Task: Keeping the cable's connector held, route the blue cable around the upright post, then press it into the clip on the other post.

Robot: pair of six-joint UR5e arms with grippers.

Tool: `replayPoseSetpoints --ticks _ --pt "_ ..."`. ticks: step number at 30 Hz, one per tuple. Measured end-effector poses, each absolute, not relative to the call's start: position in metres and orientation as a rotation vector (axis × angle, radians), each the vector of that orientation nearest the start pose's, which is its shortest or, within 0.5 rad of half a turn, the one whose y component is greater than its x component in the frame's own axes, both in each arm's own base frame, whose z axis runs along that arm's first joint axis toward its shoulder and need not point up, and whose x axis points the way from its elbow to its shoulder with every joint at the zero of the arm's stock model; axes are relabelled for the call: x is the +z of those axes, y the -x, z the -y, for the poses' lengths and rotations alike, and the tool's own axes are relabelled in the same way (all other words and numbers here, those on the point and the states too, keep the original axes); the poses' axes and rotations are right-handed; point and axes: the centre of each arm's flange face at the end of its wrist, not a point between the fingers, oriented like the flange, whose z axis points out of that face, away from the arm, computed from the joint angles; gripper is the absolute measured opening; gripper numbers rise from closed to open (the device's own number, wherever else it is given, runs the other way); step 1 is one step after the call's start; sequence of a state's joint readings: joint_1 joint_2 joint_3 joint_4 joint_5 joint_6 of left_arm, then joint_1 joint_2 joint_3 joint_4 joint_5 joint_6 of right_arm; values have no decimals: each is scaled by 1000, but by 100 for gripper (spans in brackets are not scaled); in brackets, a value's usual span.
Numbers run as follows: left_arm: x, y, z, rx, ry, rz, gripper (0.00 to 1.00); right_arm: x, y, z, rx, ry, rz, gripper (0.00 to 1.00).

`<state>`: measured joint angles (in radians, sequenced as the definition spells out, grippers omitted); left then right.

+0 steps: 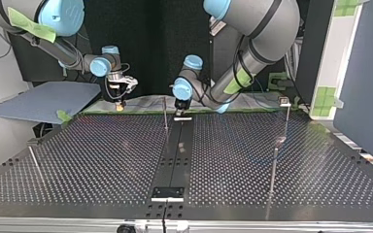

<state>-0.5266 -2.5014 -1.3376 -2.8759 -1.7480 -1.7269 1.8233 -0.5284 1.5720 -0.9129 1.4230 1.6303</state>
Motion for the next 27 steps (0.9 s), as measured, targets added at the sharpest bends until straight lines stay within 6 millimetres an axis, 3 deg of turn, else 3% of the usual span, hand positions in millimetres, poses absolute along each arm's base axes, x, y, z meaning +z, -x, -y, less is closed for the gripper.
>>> replayPoseSetpoints --ticks 7,14,27 --pt "43 -531 455 -264 -262 -1976 99 -74 -303 593 1465 -1583 1144 0" --pt "40 -517 463 -262 -294 -1990 99 -74 -302 593 1463 -1582 1147 0" --pt "55 -488 455 -294 -332 -1981 99 -74 -300 594 1461 -1580 1149 0"
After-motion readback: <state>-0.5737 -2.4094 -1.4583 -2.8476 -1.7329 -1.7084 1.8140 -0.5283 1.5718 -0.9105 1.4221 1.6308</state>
